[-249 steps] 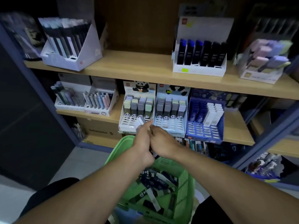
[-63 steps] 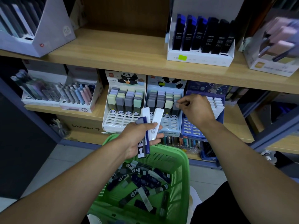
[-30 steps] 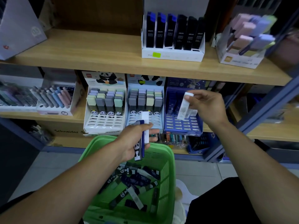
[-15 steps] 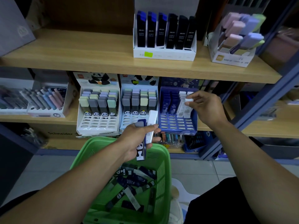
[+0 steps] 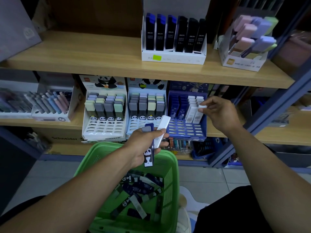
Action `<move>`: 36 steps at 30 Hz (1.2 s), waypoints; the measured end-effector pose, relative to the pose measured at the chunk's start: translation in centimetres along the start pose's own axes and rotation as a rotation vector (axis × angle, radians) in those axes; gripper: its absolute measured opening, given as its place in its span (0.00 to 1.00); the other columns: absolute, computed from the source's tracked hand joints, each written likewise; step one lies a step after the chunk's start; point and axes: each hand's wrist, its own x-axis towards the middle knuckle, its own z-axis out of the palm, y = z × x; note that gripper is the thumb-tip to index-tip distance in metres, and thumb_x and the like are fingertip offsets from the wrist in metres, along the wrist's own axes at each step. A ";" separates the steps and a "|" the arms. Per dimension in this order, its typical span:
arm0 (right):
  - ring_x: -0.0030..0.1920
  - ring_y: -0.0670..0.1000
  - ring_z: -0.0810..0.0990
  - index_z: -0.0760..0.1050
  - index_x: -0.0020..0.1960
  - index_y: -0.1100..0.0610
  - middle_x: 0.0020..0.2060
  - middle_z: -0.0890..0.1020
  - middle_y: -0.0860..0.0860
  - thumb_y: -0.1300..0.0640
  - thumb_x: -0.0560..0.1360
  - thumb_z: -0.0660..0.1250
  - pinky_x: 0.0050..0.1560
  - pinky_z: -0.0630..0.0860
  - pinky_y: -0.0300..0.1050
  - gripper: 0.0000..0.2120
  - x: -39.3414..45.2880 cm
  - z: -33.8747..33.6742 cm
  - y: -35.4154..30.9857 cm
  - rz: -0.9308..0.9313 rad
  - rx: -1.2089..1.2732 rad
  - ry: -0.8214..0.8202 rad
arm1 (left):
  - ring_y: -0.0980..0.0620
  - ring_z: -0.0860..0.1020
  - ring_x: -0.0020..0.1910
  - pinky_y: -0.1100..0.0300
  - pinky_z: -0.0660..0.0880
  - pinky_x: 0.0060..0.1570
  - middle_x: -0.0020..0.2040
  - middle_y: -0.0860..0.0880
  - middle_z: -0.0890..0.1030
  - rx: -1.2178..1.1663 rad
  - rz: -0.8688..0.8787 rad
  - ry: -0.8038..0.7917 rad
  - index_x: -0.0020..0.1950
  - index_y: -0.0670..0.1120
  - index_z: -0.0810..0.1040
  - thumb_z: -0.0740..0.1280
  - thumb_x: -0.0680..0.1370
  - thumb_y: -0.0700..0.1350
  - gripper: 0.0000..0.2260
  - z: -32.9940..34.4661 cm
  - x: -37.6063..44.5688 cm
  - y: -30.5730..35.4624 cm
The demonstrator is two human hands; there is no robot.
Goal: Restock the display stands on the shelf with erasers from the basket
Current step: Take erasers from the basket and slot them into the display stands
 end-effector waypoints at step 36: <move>0.44 0.43 0.78 0.80 0.45 0.55 0.44 0.81 0.48 0.62 0.74 0.75 0.42 0.71 0.33 0.05 -0.3 -1.6 1.0 -0.019 -0.063 0.039 | 0.51 0.85 0.39 0.63 0.72 0.25 0.45 0.48 0.87 -0.031 0.073 0.052 0.46 0.47 0.80 0.72 0.78 0.43 0.02 0.6 -0.8 0.3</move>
